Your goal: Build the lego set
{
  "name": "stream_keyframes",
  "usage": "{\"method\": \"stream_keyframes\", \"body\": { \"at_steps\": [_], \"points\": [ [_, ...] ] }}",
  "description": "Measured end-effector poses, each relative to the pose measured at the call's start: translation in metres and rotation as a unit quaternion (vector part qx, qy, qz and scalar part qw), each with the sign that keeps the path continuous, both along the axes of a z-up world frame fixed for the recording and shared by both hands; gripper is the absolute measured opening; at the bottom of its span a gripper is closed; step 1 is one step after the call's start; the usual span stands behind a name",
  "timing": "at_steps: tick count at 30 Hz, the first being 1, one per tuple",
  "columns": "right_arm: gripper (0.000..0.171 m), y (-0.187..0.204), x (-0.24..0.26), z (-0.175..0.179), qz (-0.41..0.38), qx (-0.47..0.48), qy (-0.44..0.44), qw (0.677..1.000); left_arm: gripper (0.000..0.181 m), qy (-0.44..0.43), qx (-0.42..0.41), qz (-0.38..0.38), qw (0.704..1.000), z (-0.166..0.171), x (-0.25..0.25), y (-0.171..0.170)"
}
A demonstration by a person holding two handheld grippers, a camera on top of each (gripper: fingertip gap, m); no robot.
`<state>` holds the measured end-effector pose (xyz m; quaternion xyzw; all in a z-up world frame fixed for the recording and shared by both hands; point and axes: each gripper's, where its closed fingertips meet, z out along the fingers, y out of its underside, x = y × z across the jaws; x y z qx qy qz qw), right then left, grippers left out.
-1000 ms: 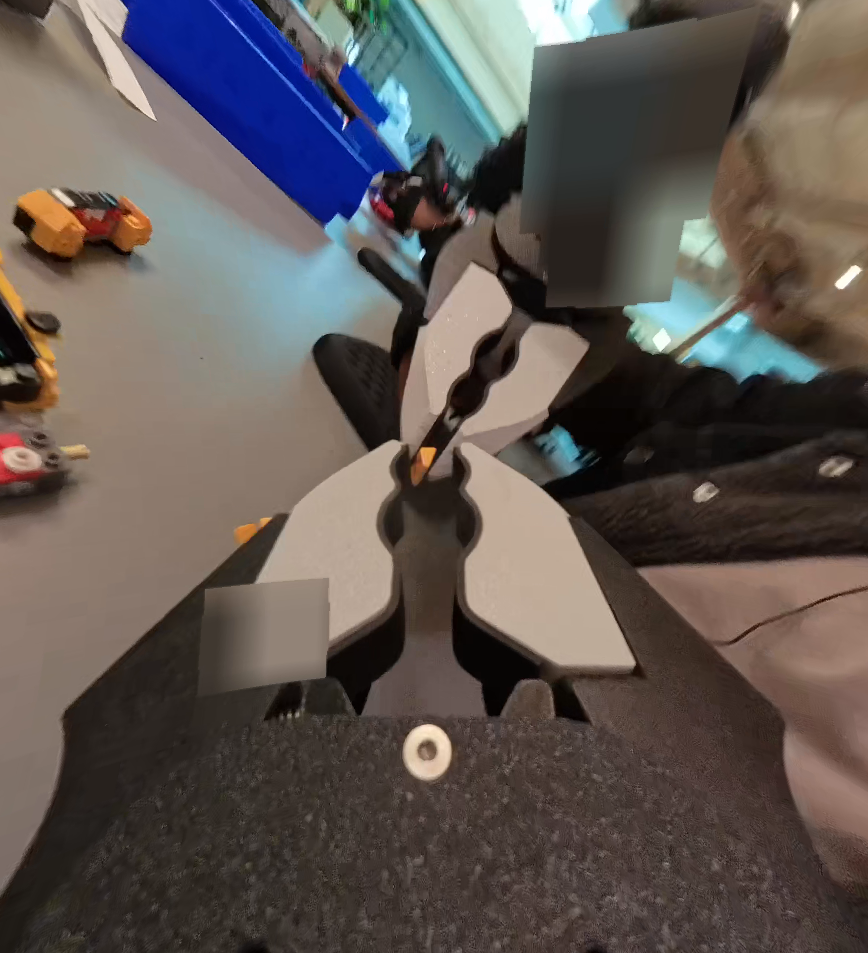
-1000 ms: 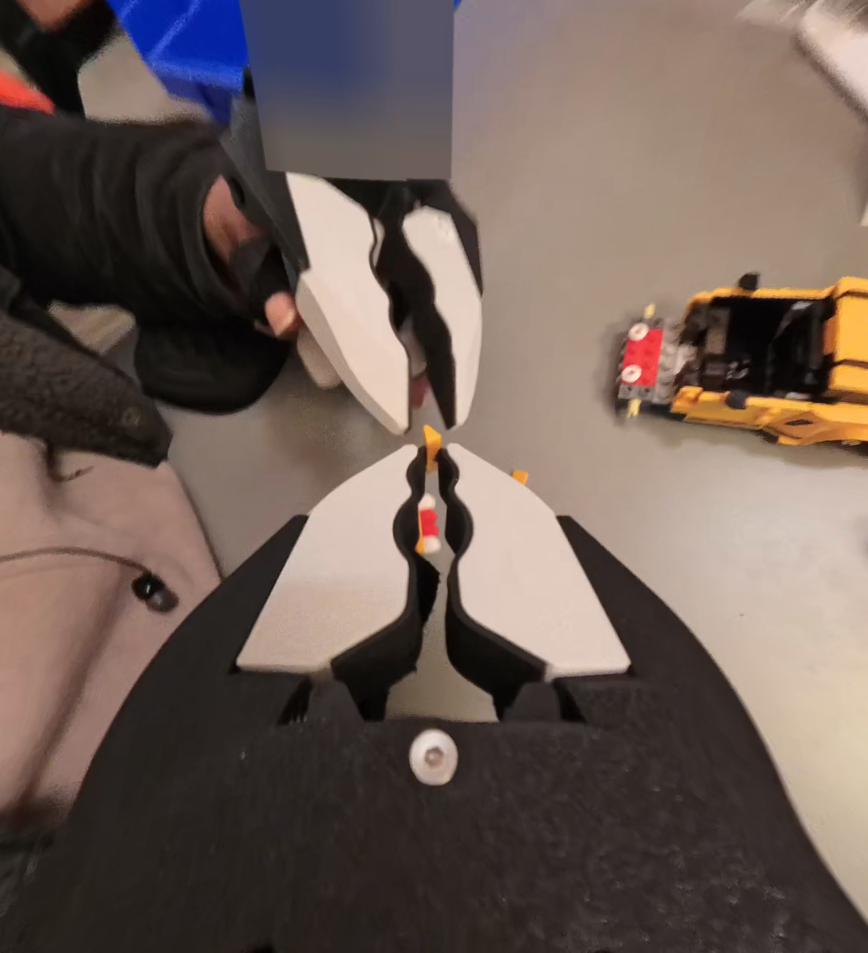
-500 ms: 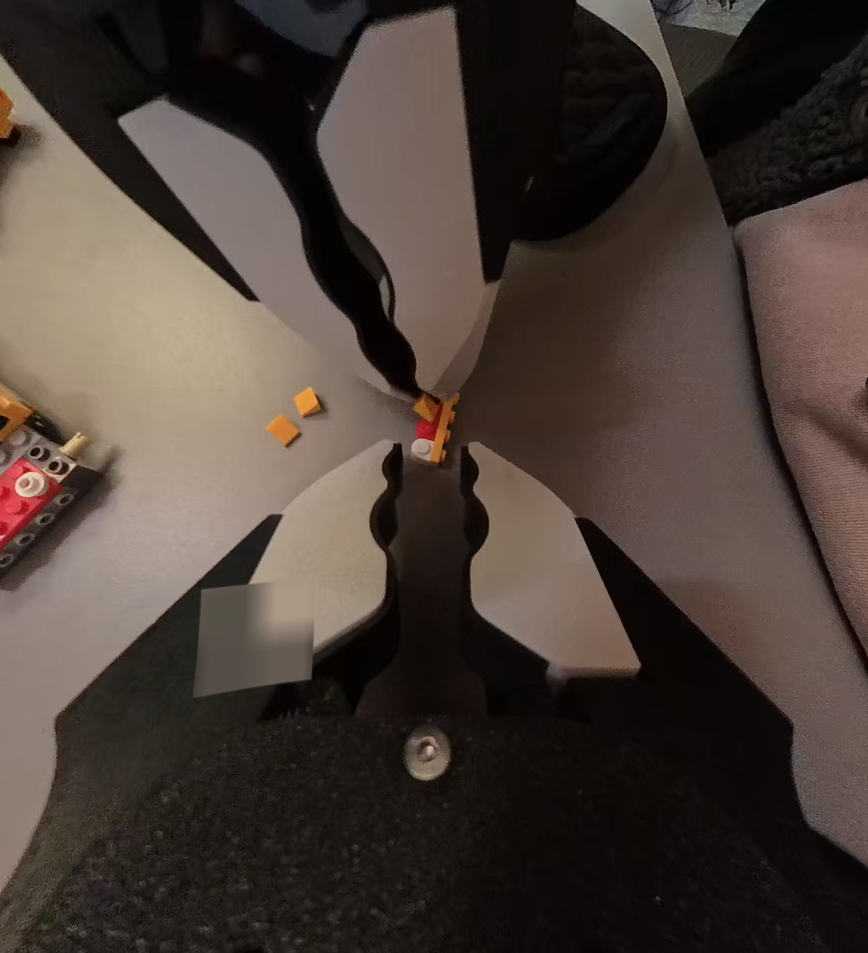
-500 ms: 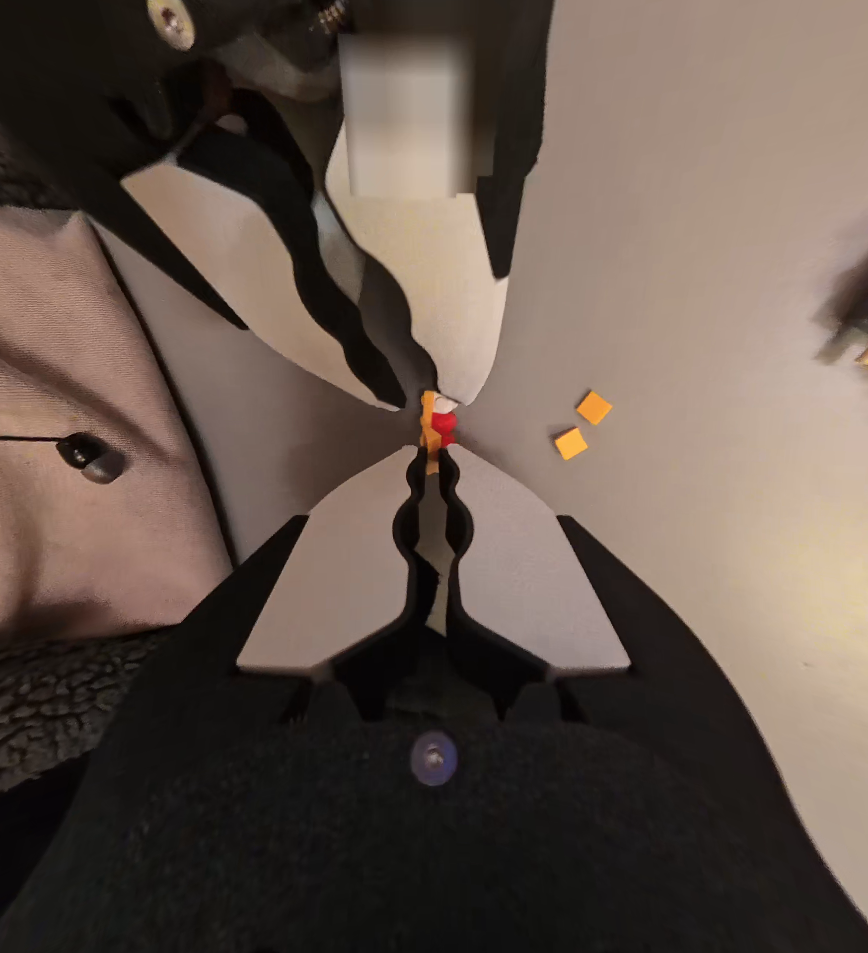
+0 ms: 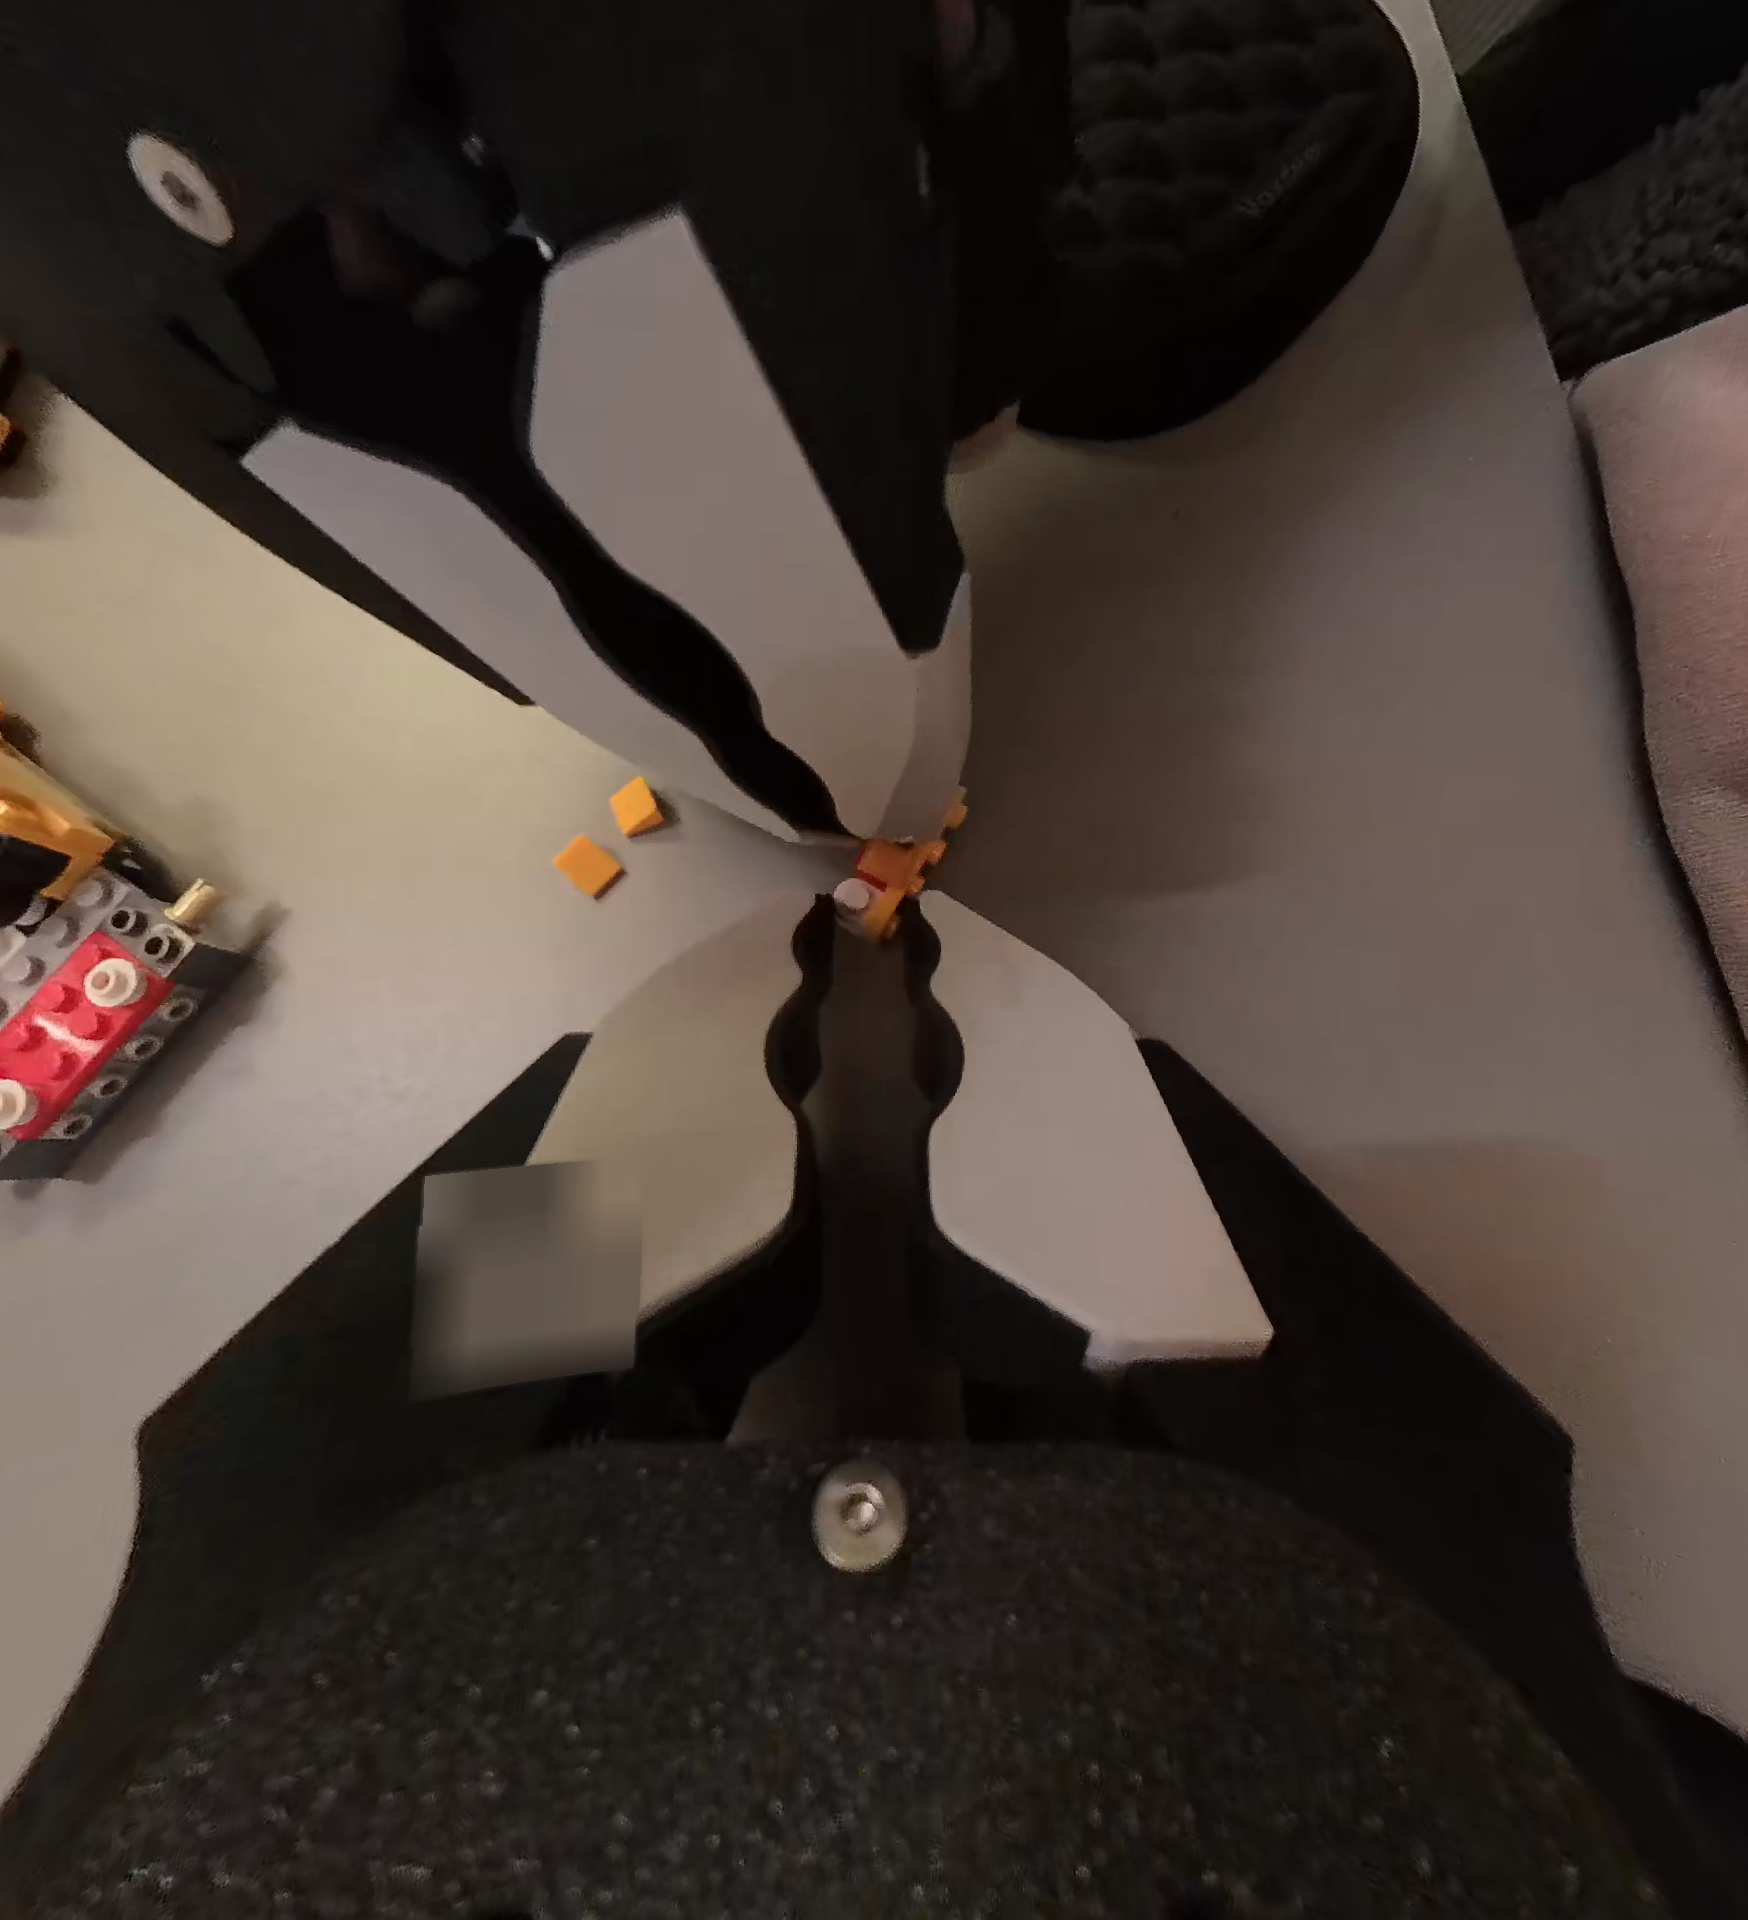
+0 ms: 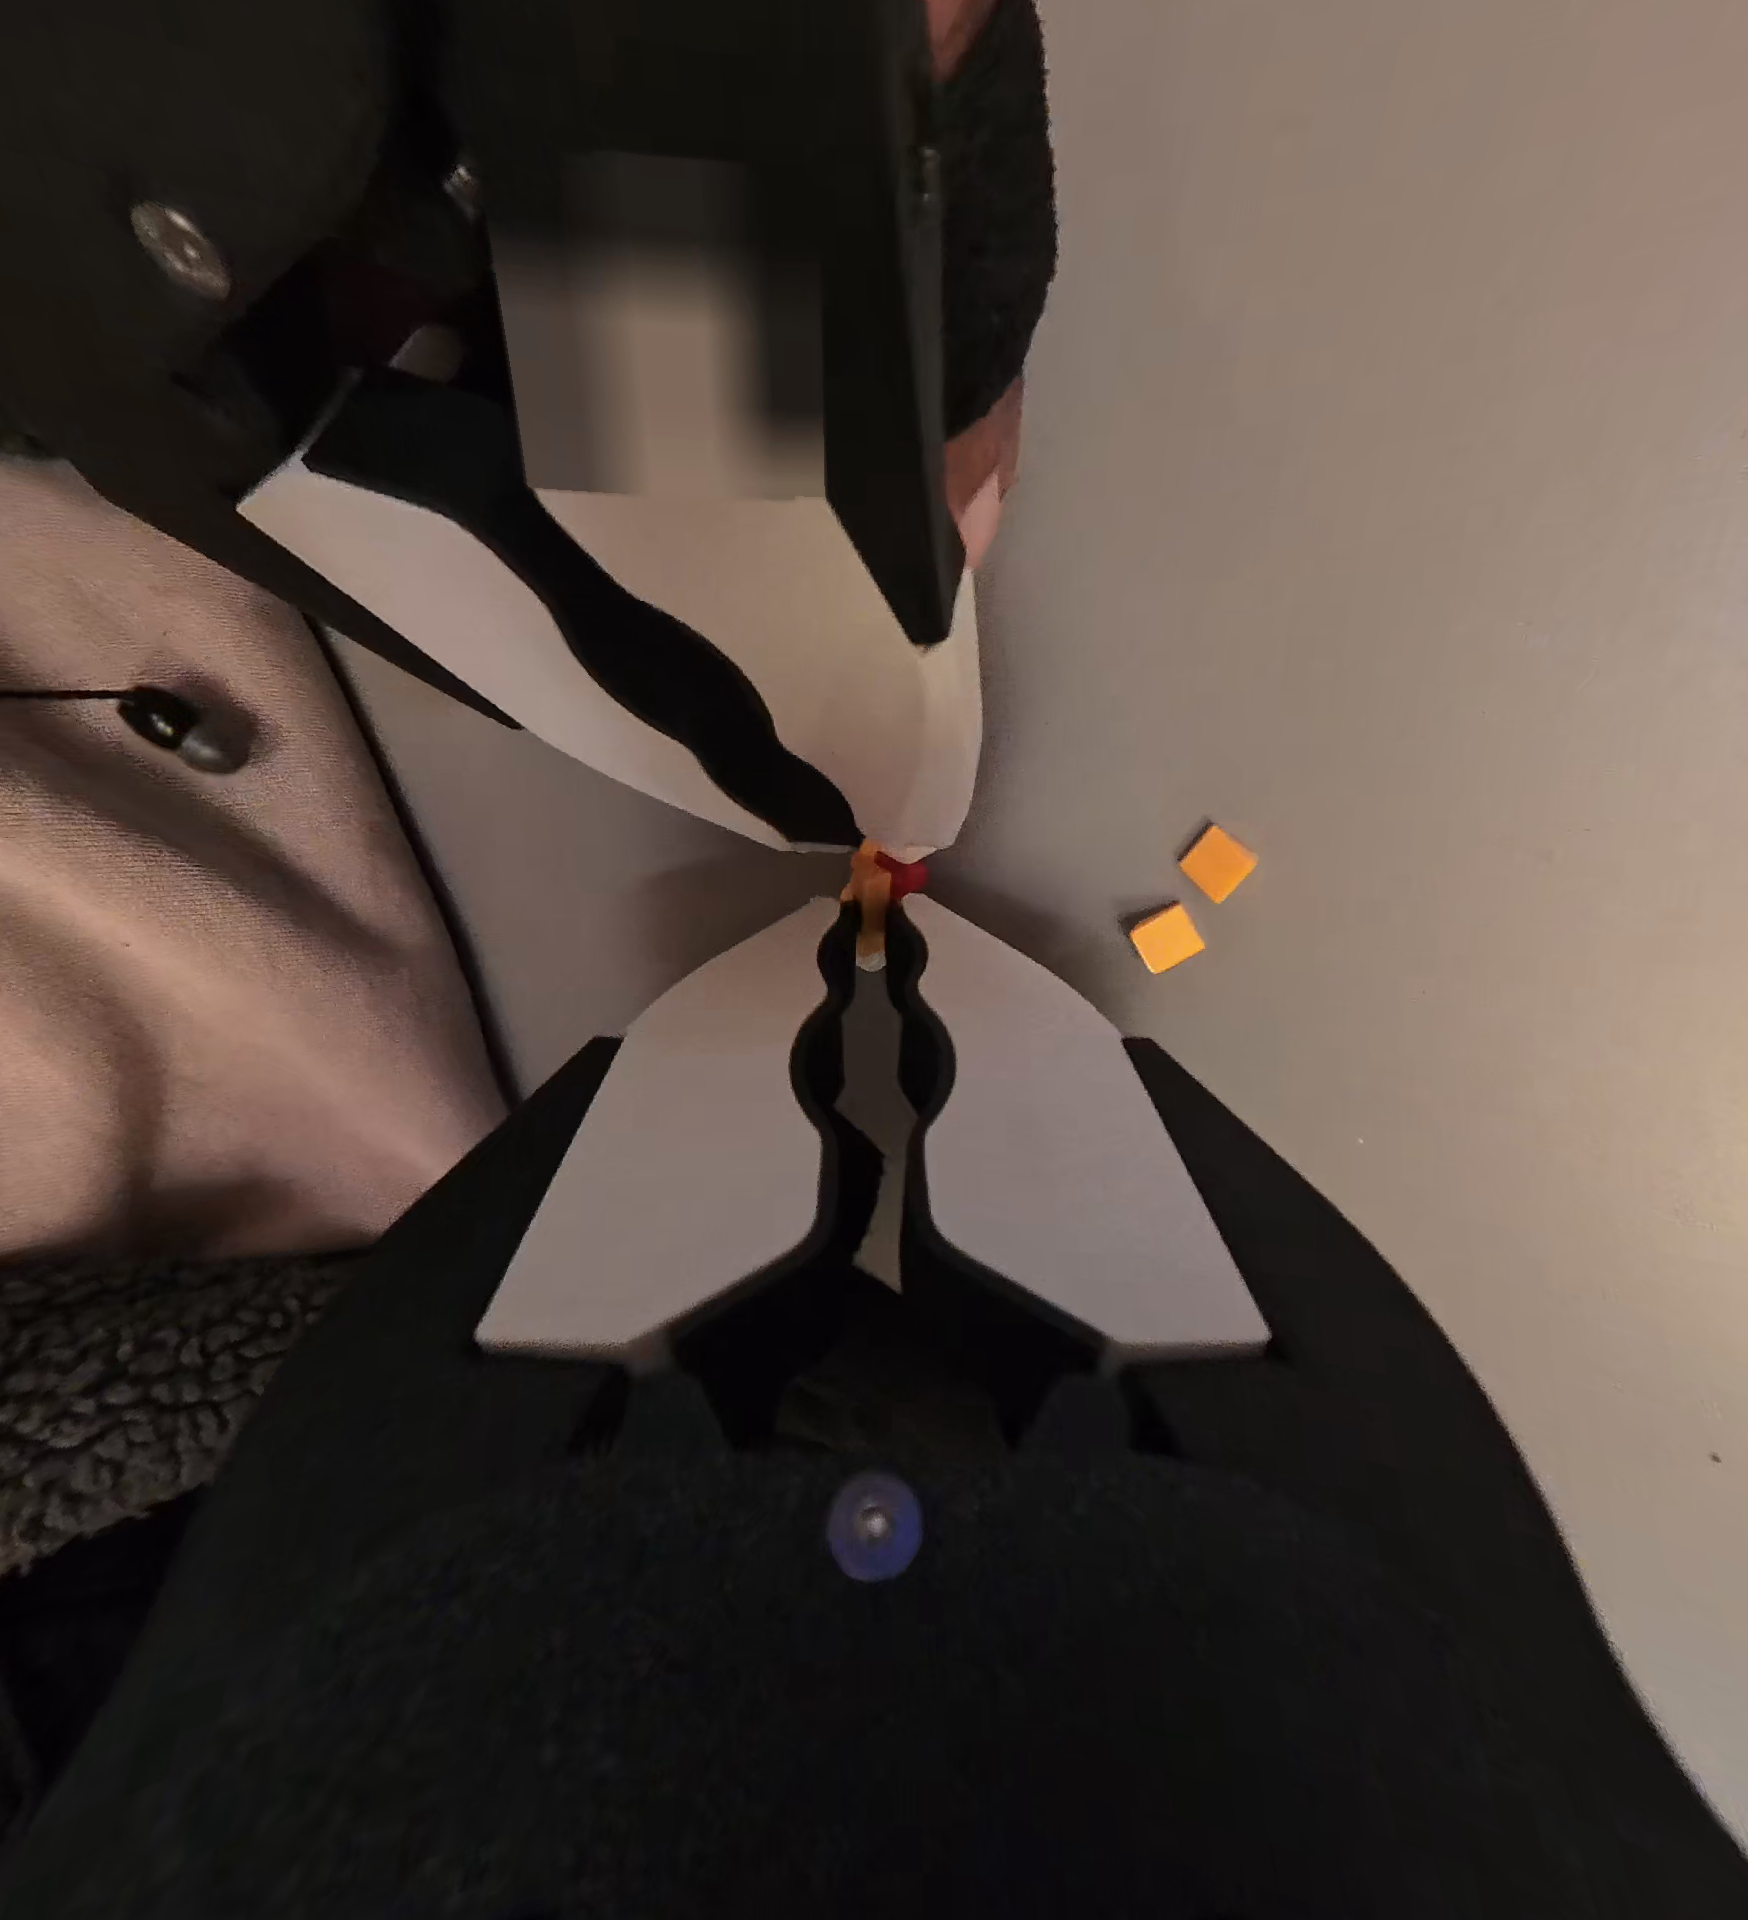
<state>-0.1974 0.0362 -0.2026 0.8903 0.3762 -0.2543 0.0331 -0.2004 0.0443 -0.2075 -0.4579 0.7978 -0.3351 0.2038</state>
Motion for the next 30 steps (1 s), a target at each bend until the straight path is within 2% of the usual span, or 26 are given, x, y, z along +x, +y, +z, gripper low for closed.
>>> {"method": "stream_keyframes", "body": {
  "at_steps": [9,21,28,30],
  "points": [
    [0.006,0.0006,-0.0001,-0.0021,-0.071,-0.026,0.005,0.997,0.012,-0.003,0.014,0.002,1.0,0.0,-0.0003,-0.0001],
    [0.007,0.0003,-0.0014,-0.0047,-0.081,-0.061,-0.02,0.995,0.012,-0.009,0.038,0.005,0.999,-0.0005,-0.0002,-0.0006],
    [0.007,0.002,-0.0023,-0.0035,-0.088,-0.008,0.007,0.996,0.012,-0.008,0.041,0.003,0.999,-0.0006,-0.001,0.0006],
    [0.013,0.0027,-0.0021,0.0028,-0.09,0.005,0.038,0.995,0.012,-0.009,0.039,0.003,0.999,-0.0006,-0.0011,0.0004]
  ]
}}
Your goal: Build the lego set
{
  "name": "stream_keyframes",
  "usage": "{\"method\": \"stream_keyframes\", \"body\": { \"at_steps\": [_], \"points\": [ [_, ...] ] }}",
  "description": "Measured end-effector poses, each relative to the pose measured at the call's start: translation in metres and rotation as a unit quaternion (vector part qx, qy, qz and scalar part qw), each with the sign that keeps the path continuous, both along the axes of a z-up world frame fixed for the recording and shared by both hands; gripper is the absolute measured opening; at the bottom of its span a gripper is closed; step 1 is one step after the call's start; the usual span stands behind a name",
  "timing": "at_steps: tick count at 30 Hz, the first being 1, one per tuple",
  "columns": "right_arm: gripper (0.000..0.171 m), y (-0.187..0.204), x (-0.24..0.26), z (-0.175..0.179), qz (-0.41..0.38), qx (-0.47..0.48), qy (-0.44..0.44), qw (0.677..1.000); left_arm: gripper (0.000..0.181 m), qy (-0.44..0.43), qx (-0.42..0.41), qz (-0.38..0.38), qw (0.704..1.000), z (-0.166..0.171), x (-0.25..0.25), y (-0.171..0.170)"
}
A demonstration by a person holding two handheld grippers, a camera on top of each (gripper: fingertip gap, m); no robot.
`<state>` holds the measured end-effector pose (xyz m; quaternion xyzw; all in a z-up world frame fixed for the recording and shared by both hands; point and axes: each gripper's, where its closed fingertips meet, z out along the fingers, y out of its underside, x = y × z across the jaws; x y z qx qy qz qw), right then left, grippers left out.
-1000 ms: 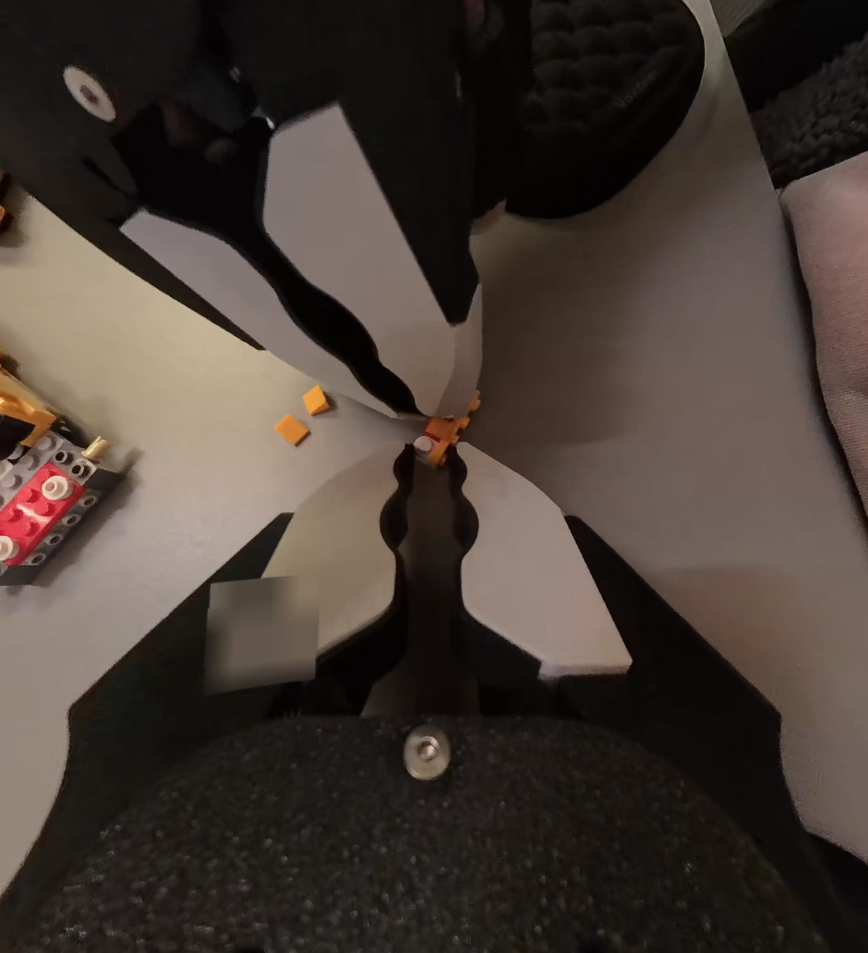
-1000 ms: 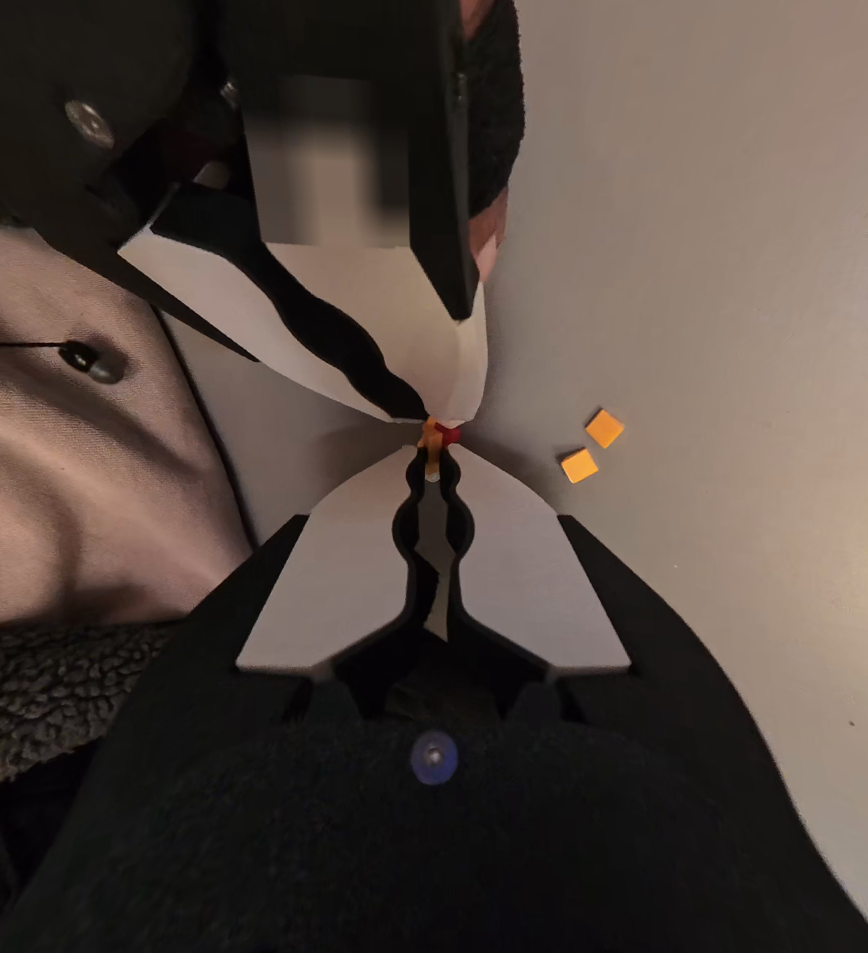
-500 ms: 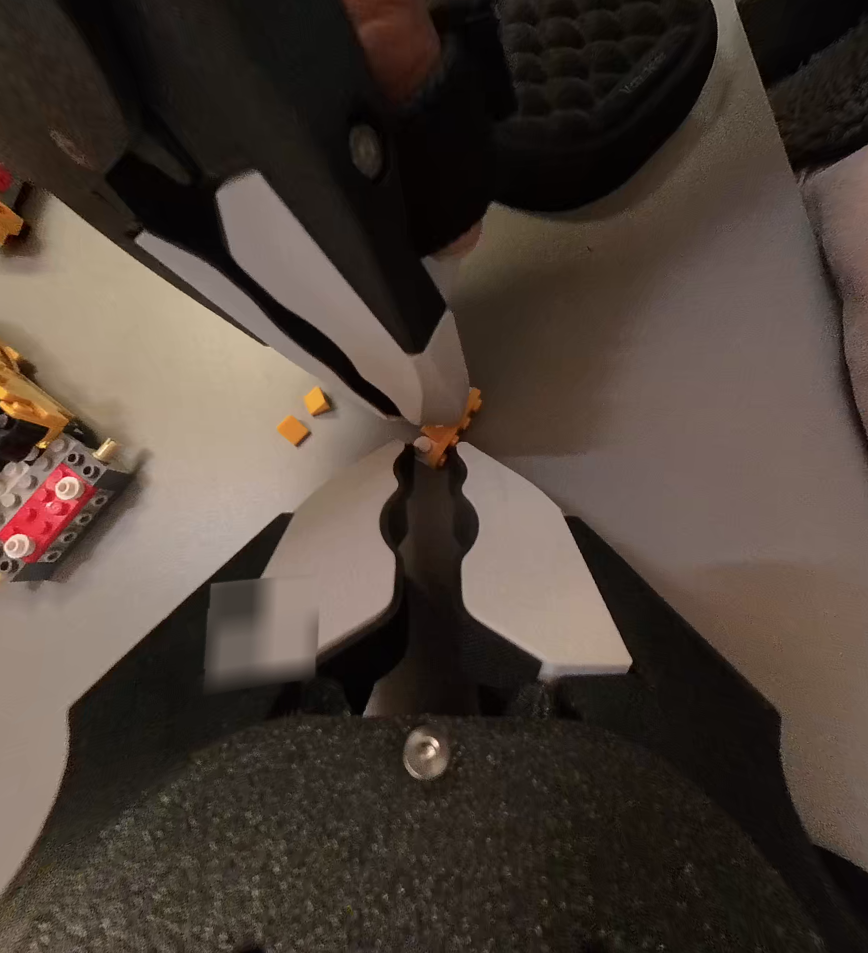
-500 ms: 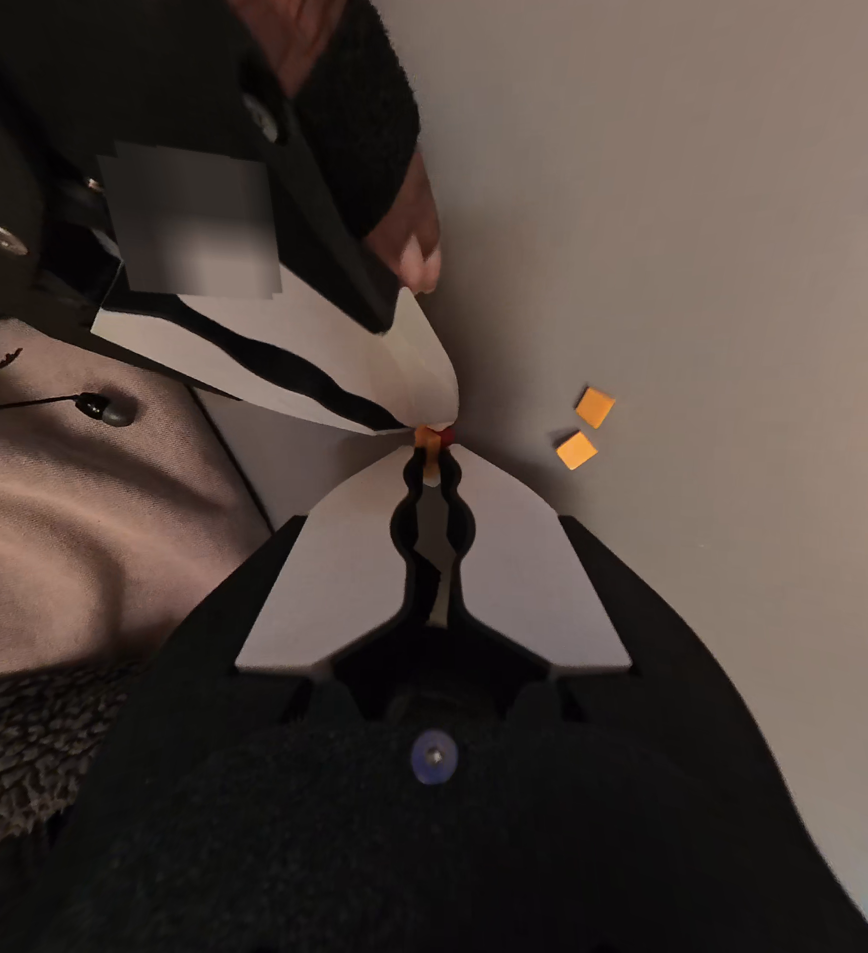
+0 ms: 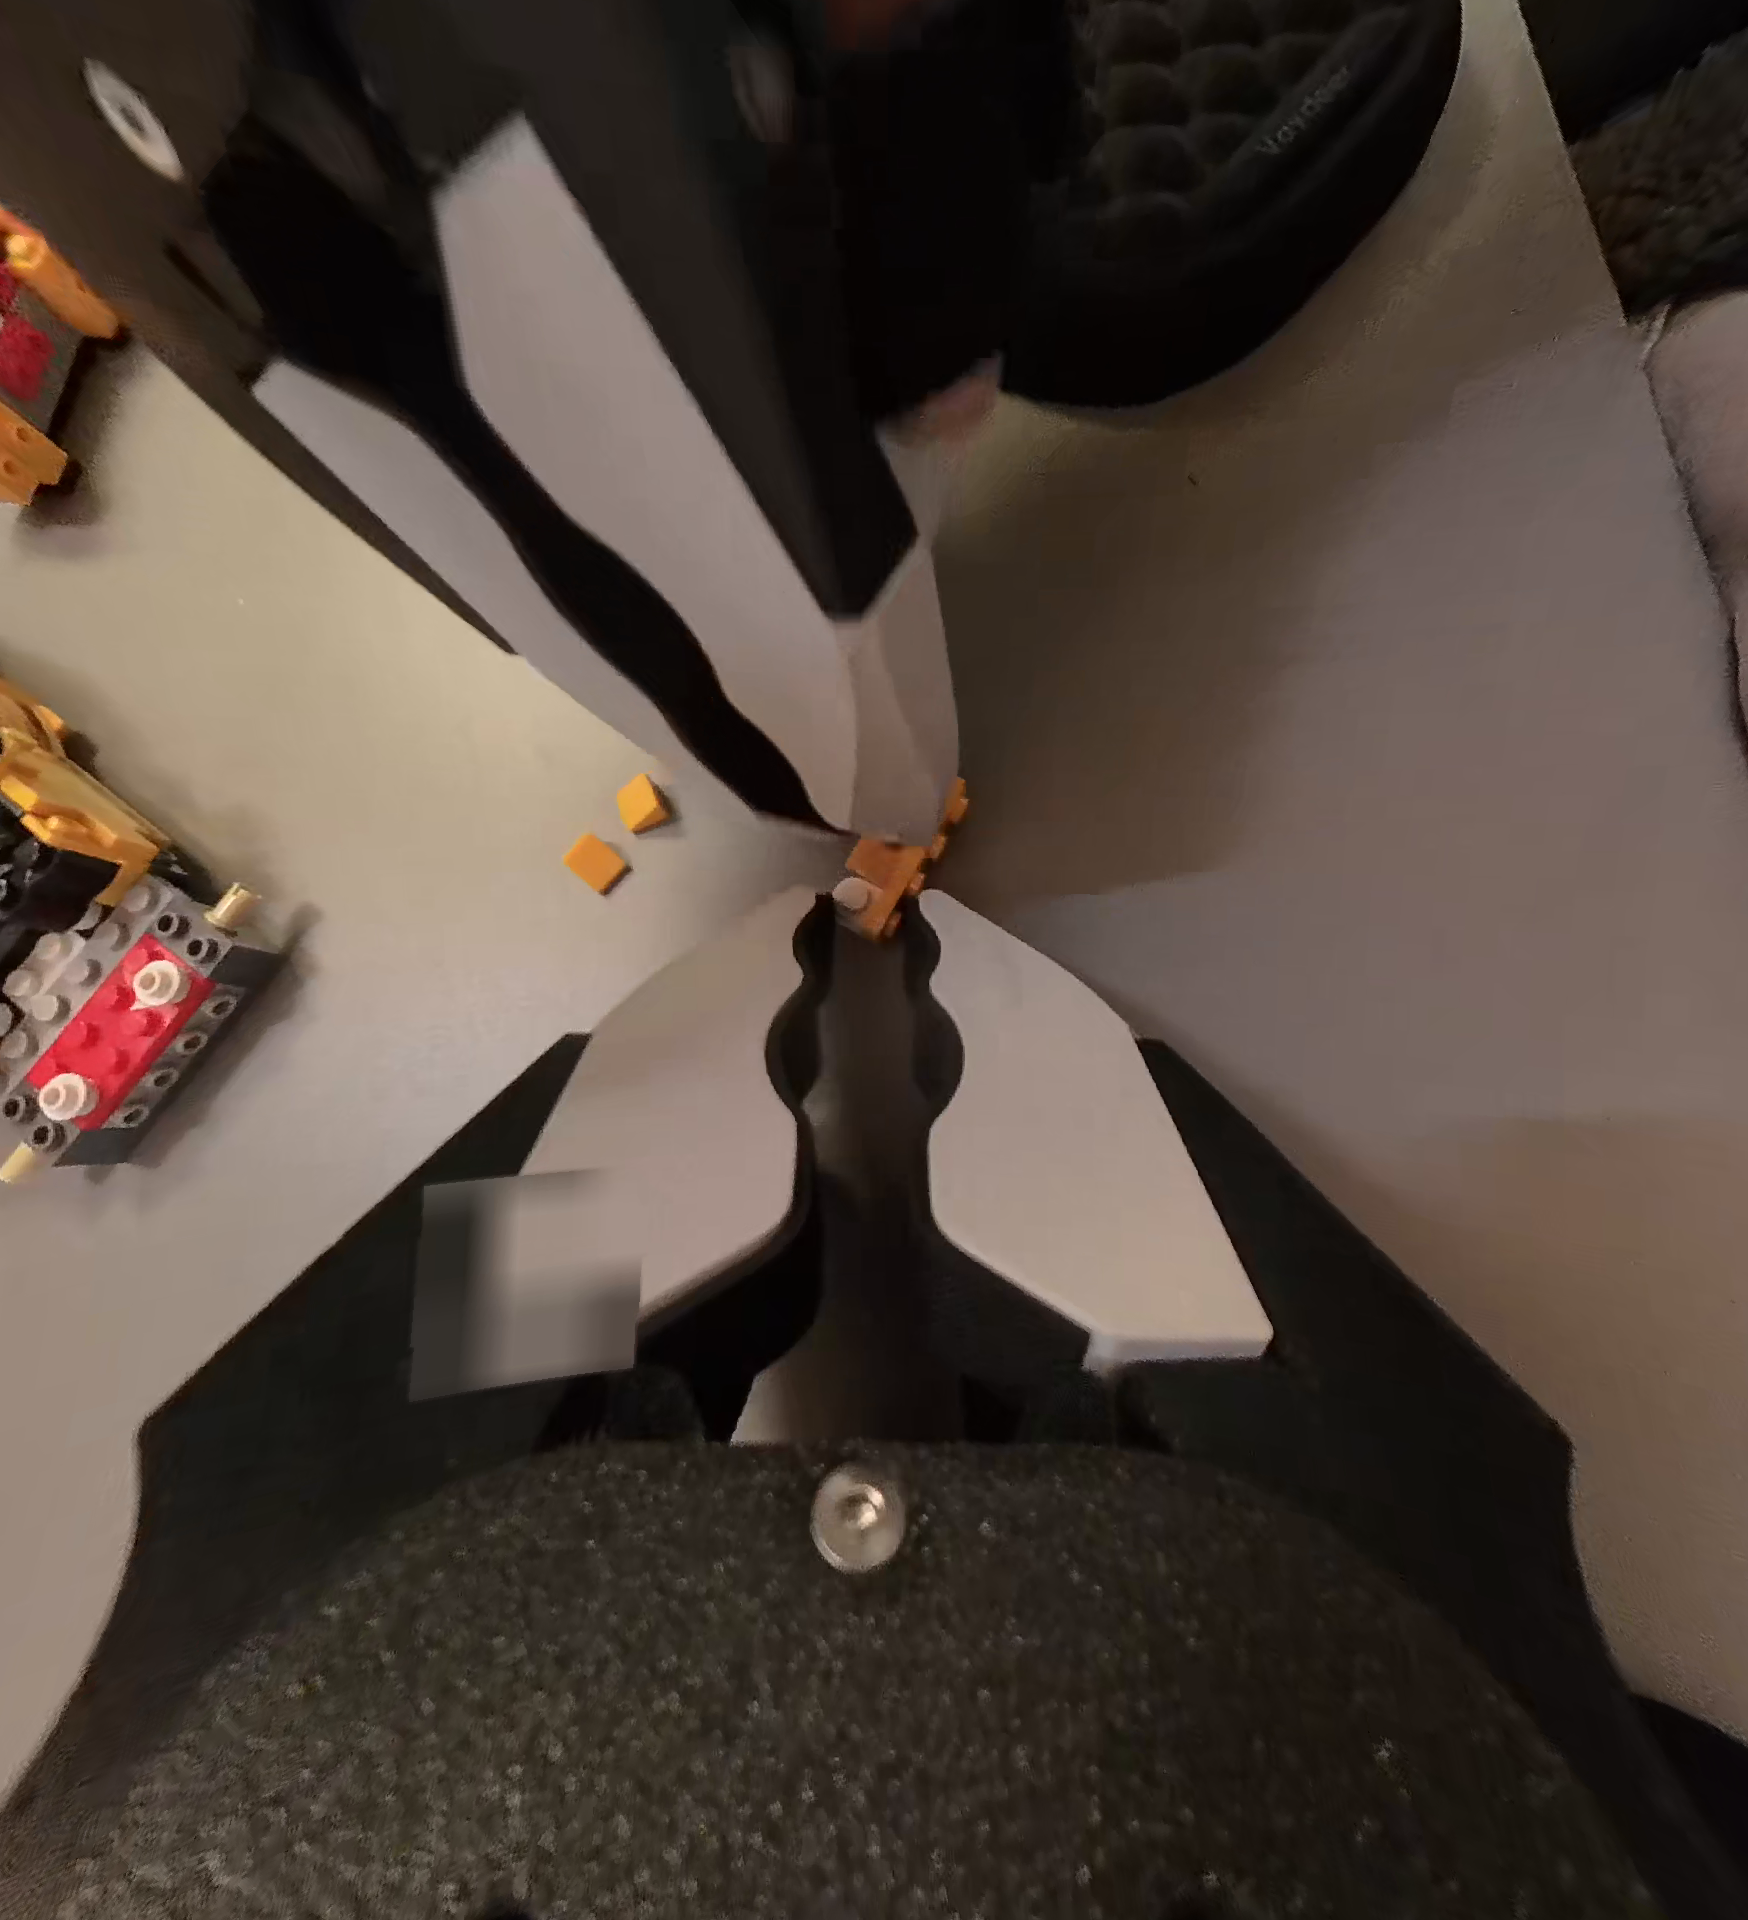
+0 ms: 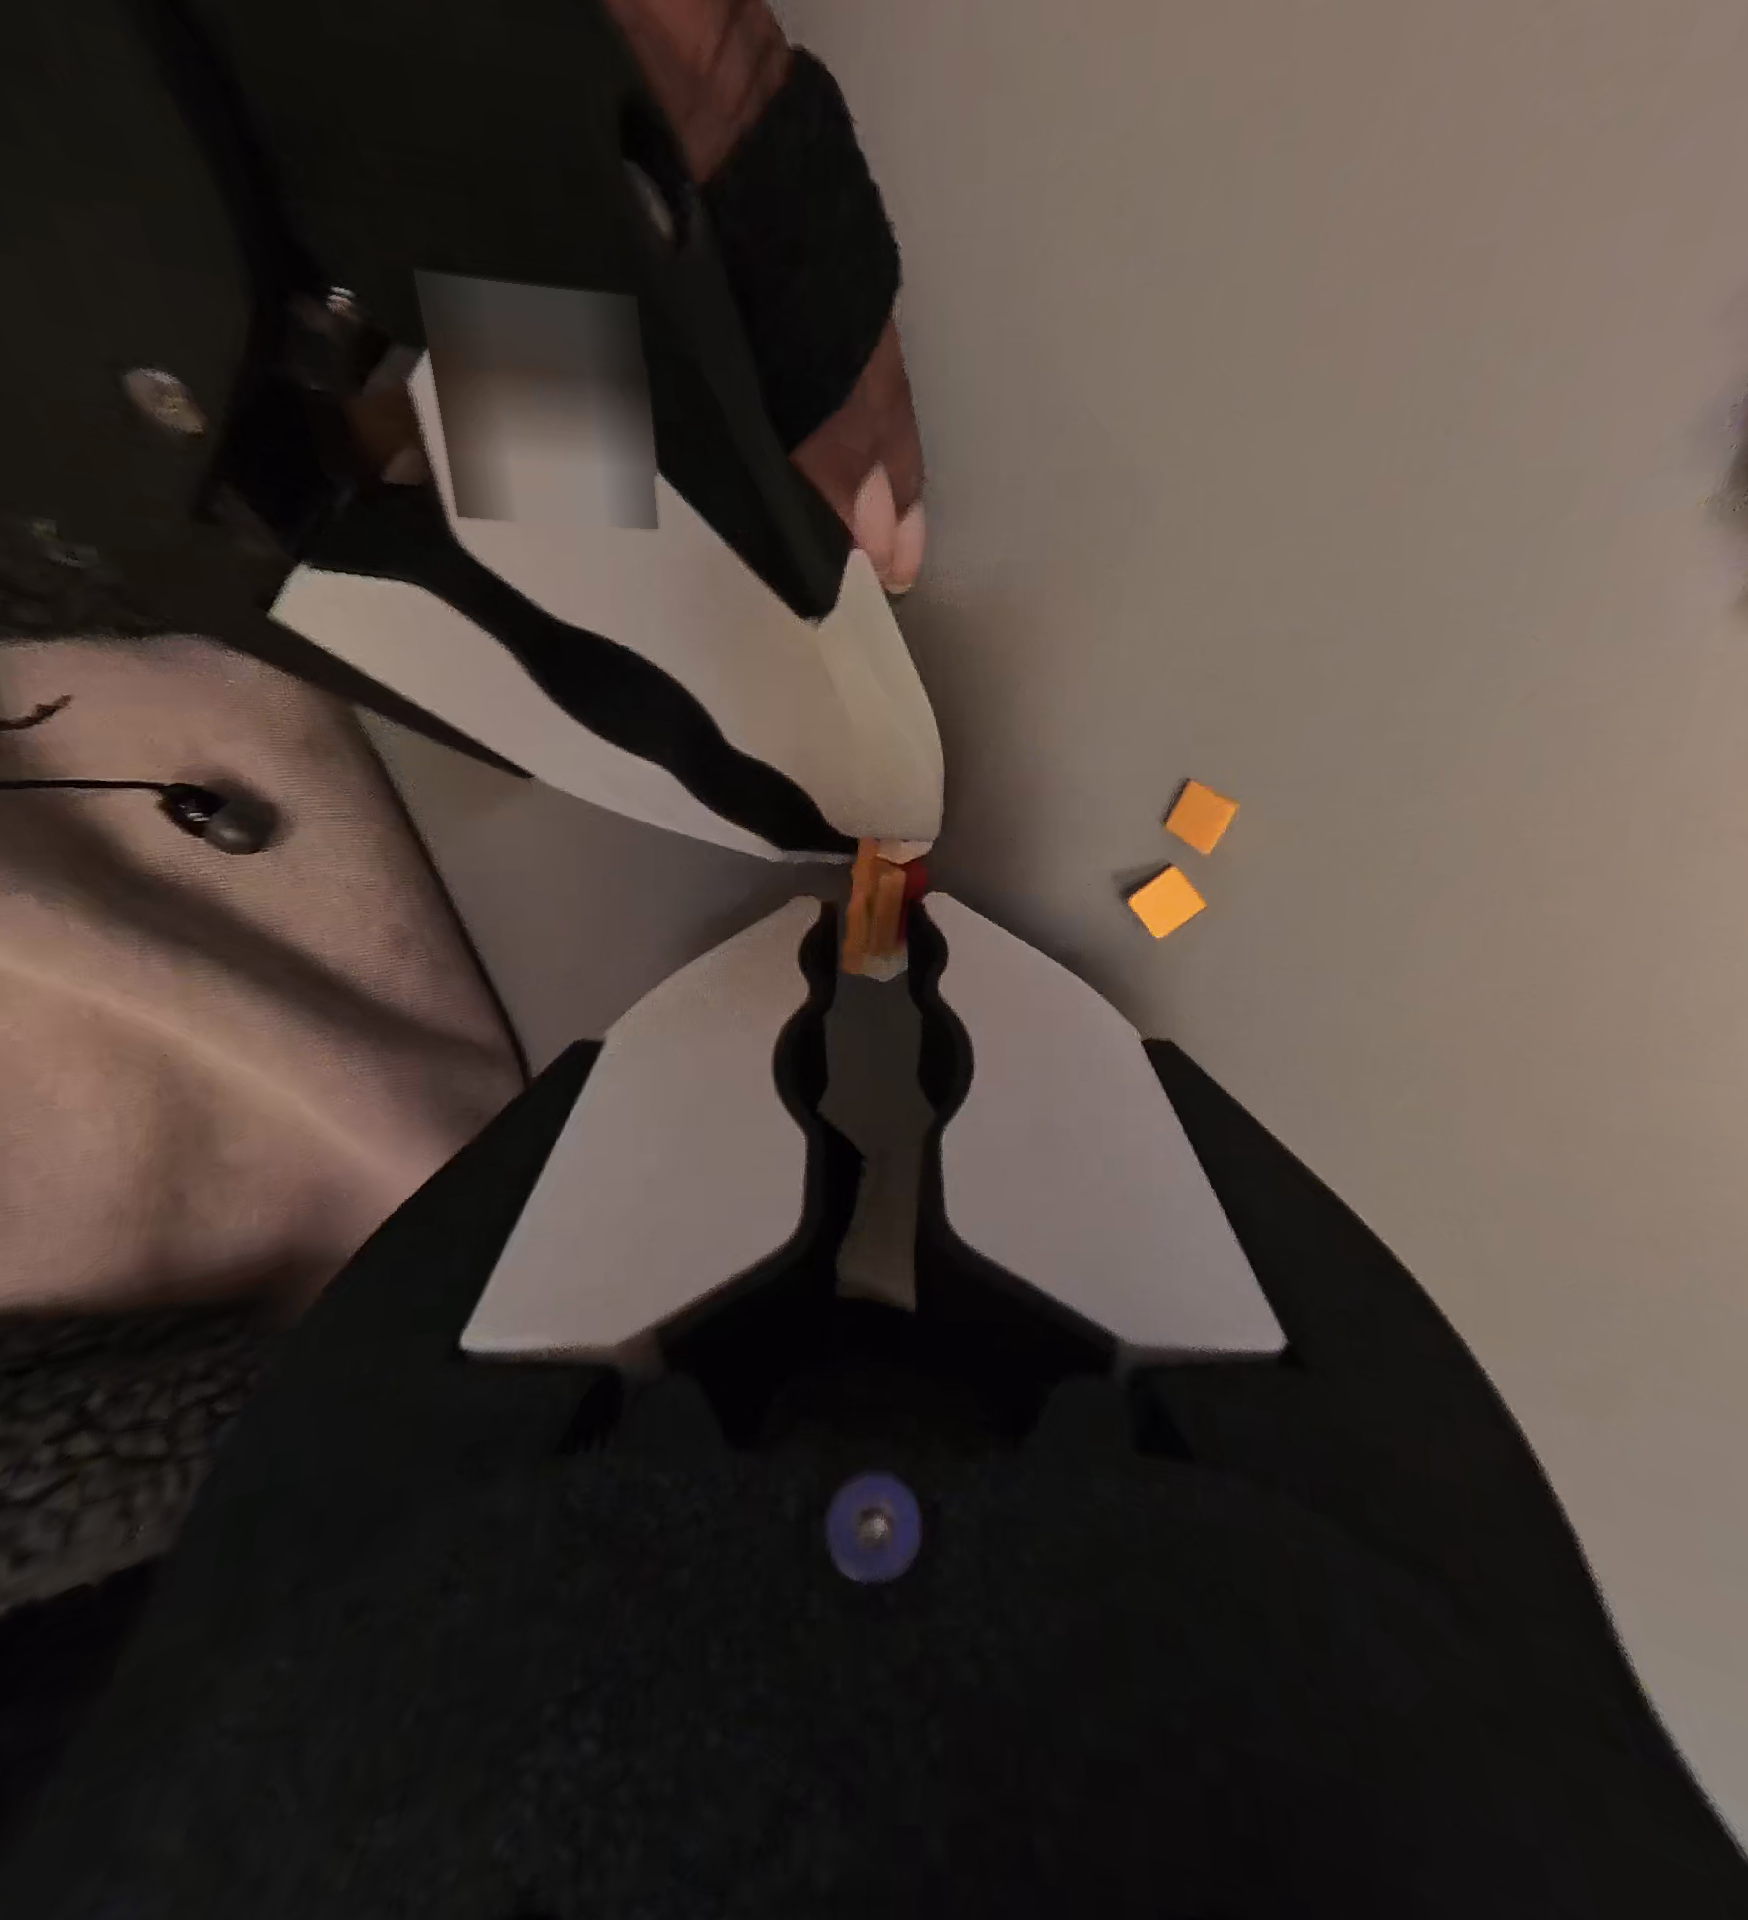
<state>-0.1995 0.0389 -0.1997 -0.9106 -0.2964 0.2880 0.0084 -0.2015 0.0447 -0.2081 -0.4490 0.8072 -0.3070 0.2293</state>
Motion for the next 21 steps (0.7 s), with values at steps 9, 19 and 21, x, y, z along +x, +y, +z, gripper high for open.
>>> {"method": "stream_keyframes", "body": {
  "at_steps": [9,19,21],
  "points": [
    [0.013,-0.001,0.002,0.002,-0.012,0.047,0.017,0.999,0.012,0.004,-0.012,0.004,1.0,0.0,0.0,-0.001],
    [0.006,-0.001,0.0,-0.005,0.014,0.041,-0.011,0.999,0.012,0.007,-0.015,0.009,1.0,0.0,-0.001,-0.001],
    [0.006,-0.001,0.0,-0.005,0.021,0.046,-0.02,0.999,0.012,0.008,-0.013,0.009,1.0,0.0,-0.001,-0.001]
  ]
}}
